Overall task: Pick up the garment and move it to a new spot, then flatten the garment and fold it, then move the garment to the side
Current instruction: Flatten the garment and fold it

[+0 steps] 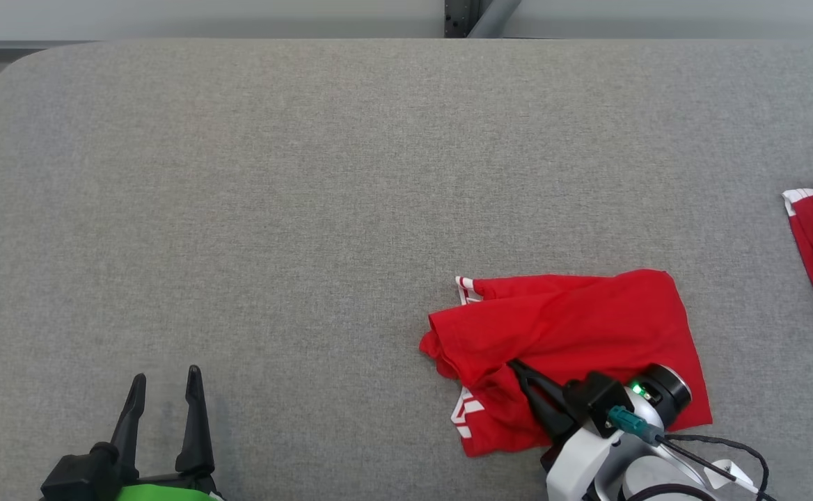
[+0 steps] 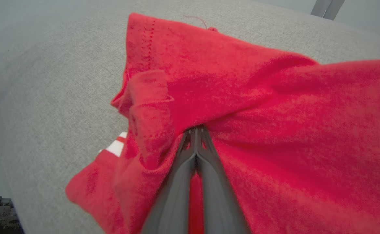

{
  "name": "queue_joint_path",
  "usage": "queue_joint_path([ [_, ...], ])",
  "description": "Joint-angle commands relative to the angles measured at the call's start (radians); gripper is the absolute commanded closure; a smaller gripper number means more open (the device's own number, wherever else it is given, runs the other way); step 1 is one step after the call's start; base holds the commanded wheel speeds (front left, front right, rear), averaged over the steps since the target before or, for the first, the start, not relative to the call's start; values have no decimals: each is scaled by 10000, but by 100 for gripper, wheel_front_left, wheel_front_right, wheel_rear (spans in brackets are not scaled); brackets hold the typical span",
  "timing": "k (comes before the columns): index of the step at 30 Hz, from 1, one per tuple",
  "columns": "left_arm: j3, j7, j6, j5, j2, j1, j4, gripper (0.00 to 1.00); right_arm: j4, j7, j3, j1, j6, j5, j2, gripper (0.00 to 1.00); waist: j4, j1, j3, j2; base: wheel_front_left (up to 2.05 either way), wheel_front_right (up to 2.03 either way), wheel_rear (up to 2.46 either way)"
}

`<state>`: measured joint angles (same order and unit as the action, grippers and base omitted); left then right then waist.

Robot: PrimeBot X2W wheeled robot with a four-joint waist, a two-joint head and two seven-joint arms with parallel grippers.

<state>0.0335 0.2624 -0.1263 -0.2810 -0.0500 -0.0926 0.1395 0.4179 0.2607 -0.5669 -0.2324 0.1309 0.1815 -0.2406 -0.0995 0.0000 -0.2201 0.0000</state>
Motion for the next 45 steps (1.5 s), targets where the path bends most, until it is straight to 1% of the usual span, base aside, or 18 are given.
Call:
queue_joint_path([
  [1, 1, 27, -15, -82, -18, 90, 16, 0, 0, 39, -203, -195, -7, -46, 13, 100, -132, 0, 16, 0, 0, 0, 0],
  [7, -27, 27, 18, -162, -18, 1, -12, 0, -192, 44, -957, -193, -7, 9, -269, 100, -362, 0, 94, 0, 0, 0, 0],
  [12, -54, 27, 81, -280, -18, -60, -25, 0, 25, 42, -1485, -206, -7, 290, -519, 100, -431, 0, 157, 0, 0, 0, 0],
  [19, -105, 27, 139, -368, -18, -60, -62, 0, -230, 43, -2111, -321, -7, 356, -490, 100, -415, 0, 291, 0, 0, 0, 0],
  [24, -50, 27, 151, -383, -18, -118, -87, 0, -37, 42, -2578, -279, -7, 493, -488, 100, -332, 0, 338, 0, 0, 0, 0],
  [28, -58, 27, 158, -418, -18, -125, -86, 0, -7, 43, -2789, -431, -7, 530, -416, 100, -278, 0, 356, 0, 0, 0, 0],
  [31, -31, 27, 175, -435, -18, -138, -101, 0, -203, 42, -2899, -480, -7, 561, -356, 100, -184, 0, 379, 0, 0, 0, 0],
  [32, -9, 27, 187, -449, -18, -153, -115, 0, -304, 44, -2854, -491, -7, 565, -359, 86, -136, 0, 398, 0, 0, 0, 0],
  [33, 13, 27, 196, -450, -18, -165, -131, 0, -426, 44, -2730, -483, -7, 555, -378, 75, -85, 0, 416, 0, 0, 0, 0],
  [34, 41, 25, 204, -452, -18, -180, -149, 0, -563, 44, -2606, -443, -7, 514, -396, 64, -28, 0, 442, 0, 0, 0, 0],
  [35, 60, 27, 201, -455, -18, -195, -173, 0, -717, 42, -2440, -368, -7, 458, -420, 57, 30, 0, 473, 0, 0, 0, 0],
  [36, 77, 27, 199, -455, -18, -201, -202, 0, -927, 42, -2179, -275, -7, 390, -436, 32, 87, 0, 508, 0, 0, 0, 0],
  [37, 119, 27, 200, -451, -19, -202, -239, 0, -1379, 42, -1528, -8, -7, 237, -471, 0, 205, 0, 591, 0, 0, 0, 0],
  [45, 118, 27, 235, -526, -18, -401, -270, 0, -3122, 44, 1959, 1693, -7, -479, -358, 0, 712, 0, 1075, 0, 0, 0, 0],
])
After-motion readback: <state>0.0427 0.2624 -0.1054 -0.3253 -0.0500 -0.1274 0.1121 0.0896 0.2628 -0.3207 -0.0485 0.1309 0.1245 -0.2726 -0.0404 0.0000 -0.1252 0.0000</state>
